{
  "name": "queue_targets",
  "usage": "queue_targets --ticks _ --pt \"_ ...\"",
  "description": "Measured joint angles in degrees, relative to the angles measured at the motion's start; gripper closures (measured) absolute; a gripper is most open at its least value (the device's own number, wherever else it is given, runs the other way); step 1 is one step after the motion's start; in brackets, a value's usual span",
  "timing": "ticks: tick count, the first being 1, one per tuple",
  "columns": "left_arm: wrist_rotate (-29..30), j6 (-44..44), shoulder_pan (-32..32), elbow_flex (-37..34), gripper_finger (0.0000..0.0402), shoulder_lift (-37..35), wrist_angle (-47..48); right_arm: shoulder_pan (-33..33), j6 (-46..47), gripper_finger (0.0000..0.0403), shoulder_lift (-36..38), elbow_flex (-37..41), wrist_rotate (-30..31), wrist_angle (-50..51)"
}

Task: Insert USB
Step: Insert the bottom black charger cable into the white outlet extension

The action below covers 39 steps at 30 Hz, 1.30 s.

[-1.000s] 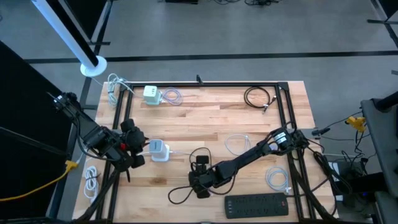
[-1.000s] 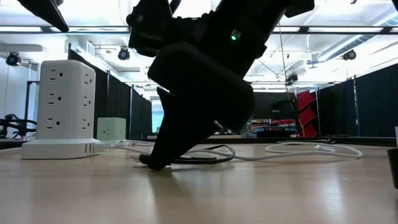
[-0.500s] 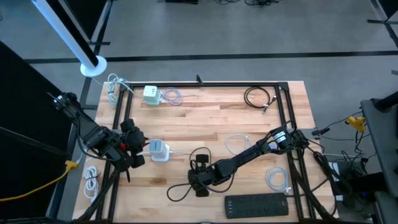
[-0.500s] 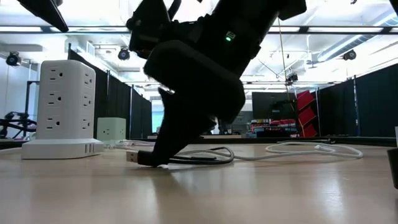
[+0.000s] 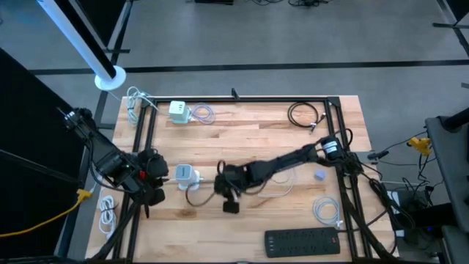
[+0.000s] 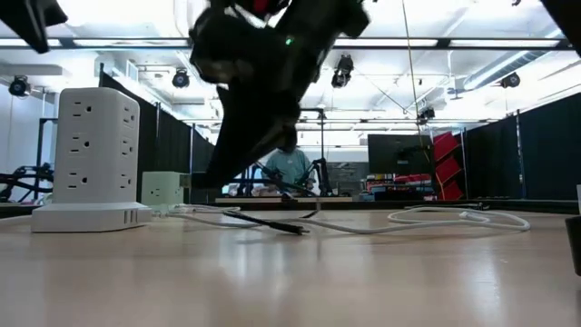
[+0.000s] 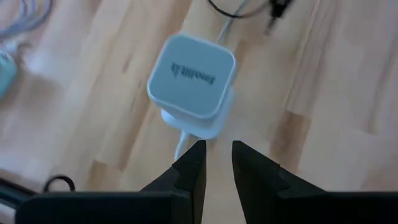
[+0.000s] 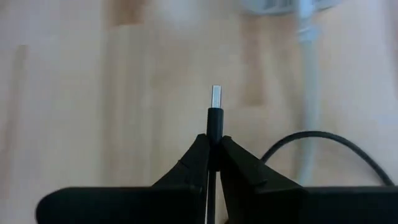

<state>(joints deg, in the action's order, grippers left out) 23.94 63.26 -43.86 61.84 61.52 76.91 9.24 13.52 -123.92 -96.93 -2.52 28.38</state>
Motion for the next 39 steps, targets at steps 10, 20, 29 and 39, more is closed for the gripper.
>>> queue_targets --ticks 10,20,29,39 --pt "-6.81 19.58 -2.50 -11.48 0.0336 -0.01 -7.13 -5.50 -0.72 0.0390 -2.96 -0.95 -5.26 -5.18" --pt "-10.01 22.79 -2.55 -26.87 0.0336 0.00 -24.10 -5.85 -1.22 0.0390 -9.29 -9.55 -7.16 -2.49" --pt "-6.03 27.28 -2.53 -37.02 0.0336 0.00 -29.07 -5.91 -4.07 0.0390 -16.83 -21.58 -9.02 5.28" --pt "1.45 25.34 -2.49 -42.05 0.0336 0.92 -43.12 -6.18 -3.67 0.0390 -17.88 -22.70 -9.49 5.53"
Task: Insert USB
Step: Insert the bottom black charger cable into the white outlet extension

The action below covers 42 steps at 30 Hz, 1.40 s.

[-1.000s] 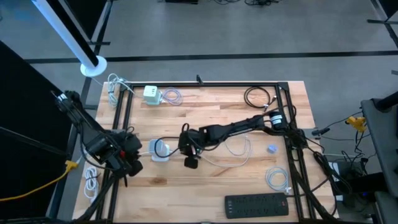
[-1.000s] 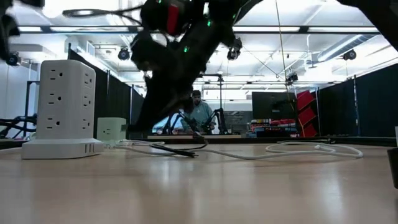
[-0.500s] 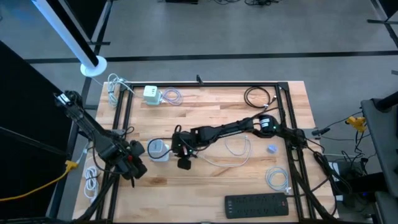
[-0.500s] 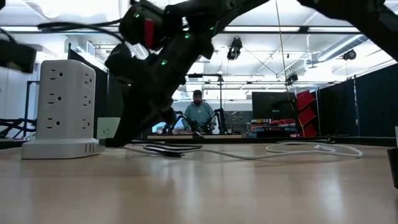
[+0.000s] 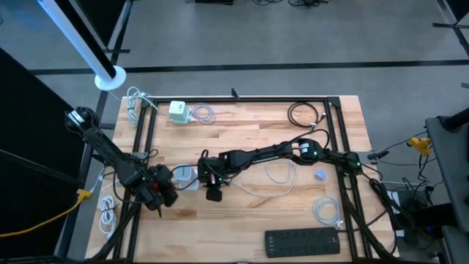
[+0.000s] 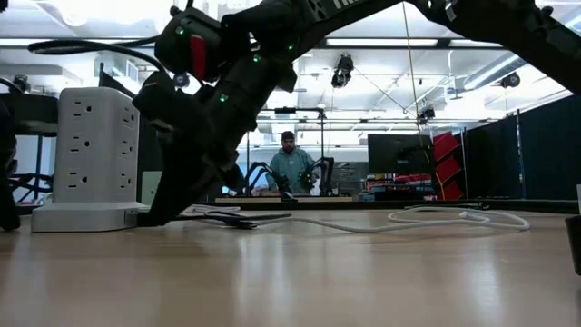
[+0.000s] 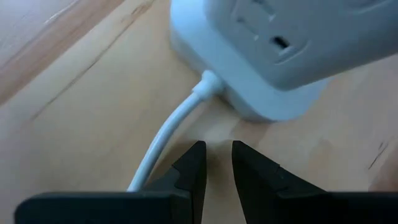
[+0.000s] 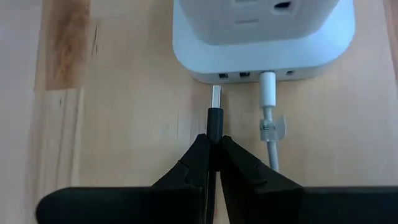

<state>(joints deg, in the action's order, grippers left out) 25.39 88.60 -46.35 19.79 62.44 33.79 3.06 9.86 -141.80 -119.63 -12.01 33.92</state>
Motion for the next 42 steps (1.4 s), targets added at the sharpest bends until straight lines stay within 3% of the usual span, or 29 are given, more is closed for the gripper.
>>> queue_targets --ticks 29,42 --pt "1.16 -1.56 0.00 -0.02 0.0336 0.59 -2.50 -0.08 0.02 0.0390 0.00 1.01 -0.05 -5.22" --pt "1.65 -15.13 0.00 -0.02 0.0336 0.59 -4.84 -0.08 -0.99 0.0390 0.00 1.57 -0.42 -5.80"
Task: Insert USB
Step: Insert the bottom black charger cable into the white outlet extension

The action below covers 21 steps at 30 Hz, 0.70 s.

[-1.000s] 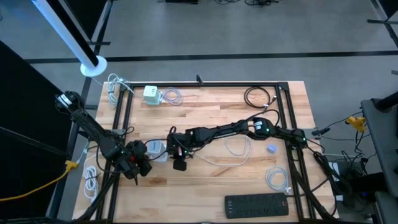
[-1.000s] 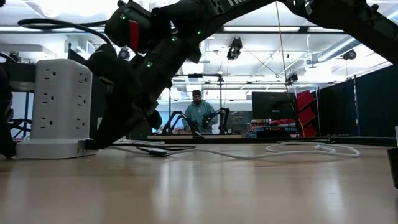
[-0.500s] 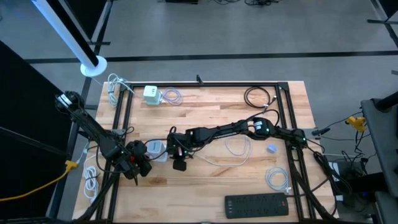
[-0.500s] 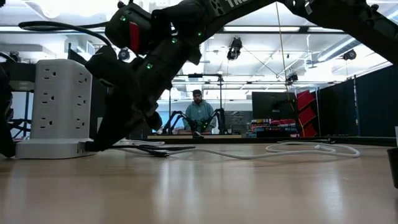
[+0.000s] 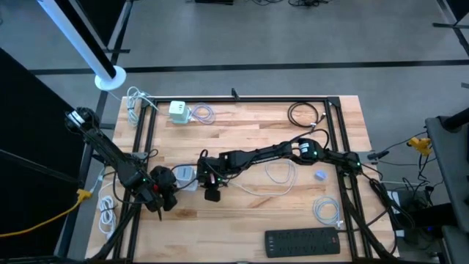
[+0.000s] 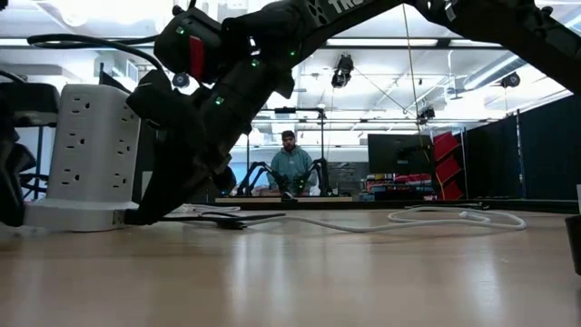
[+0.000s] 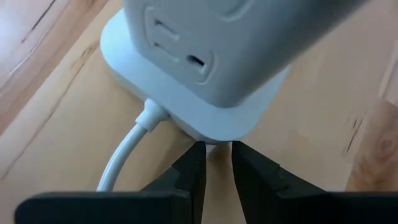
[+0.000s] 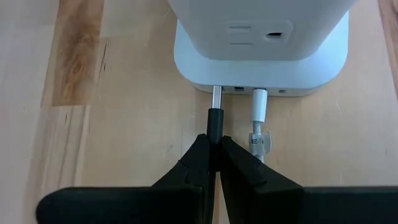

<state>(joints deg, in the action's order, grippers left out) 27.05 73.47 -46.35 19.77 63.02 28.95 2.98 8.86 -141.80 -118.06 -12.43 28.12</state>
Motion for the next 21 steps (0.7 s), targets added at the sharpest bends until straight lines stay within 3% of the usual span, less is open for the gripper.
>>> queue_targets --ticks 13,17,21 --pt "-6.12 -5.51 0.00 2.91 0.0336 -0.17 2.11 0.11 -0.02 0.0390 0.02 0.00 -1.09 -0.43" --pt "-7.02 -7.30 -0.07 7.91 0.0336 -0.17 10.25 0.11 0.02 0.0390 0.02 0.00 -1.07 -0.35" --pt "-3.37 -10.67 -0.07 10.21 0.0337 -0.17 20.26 0.11 0.01 0.0390 0.02 0.11 -1.07 -0.35"
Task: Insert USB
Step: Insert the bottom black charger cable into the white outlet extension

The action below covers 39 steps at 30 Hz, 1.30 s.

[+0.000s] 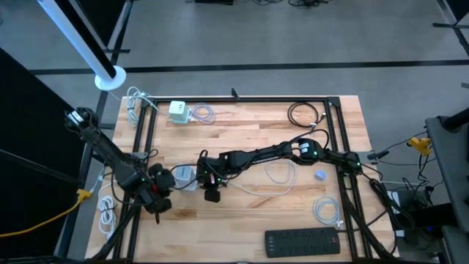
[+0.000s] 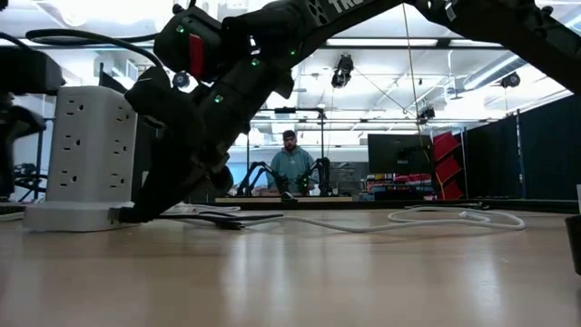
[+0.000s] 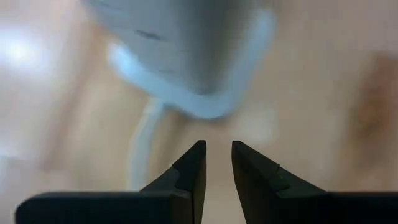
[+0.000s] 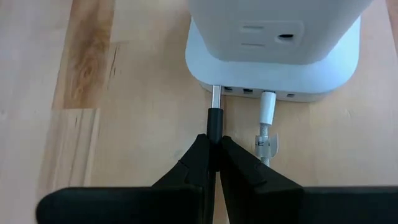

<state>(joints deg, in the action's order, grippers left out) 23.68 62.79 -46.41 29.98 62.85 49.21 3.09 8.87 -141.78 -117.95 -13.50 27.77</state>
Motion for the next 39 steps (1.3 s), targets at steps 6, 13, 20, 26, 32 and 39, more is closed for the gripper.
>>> queue_targets --ticks 6,13,20,26,32,39 --pt "1.95 -11.84 0.00 -4.23 0.0337 -0.02 -0.76 0.01 0.06 0.0390 0.00 0.15 0.01 0.16" --pt "5.98 -13.01 0.02 -7.79 0.0338 -0.02 -3.79 0.02 0.01 0.0390 -0.16 0.21 0.81 -0.25" --pt "7.54 -21.34 0.02 -10.84 0.0338 0.01 -13.93 0.01 1.05 0.0390 -1.07 0.24 0.52 -0.61" --pt "7.54 -21.38 0.02 -11.02 0.0339 0.79 -14.91 0.13 1.15 0.0390 -1.05 0.24 0.70 -0.66" --pt "7.29 -21.38 0.02 -11.02 0.0340 0.81 -15.21 0.47 -0.58 0.0390 -1.15 -1.66 2.24 1.25" --pt "6.58 -21.71 -0.03 -10.86 0.0340 0.81 -16.42 0.96 -4.44 0.0391 -1.29 -4.39 6.26 3.07"
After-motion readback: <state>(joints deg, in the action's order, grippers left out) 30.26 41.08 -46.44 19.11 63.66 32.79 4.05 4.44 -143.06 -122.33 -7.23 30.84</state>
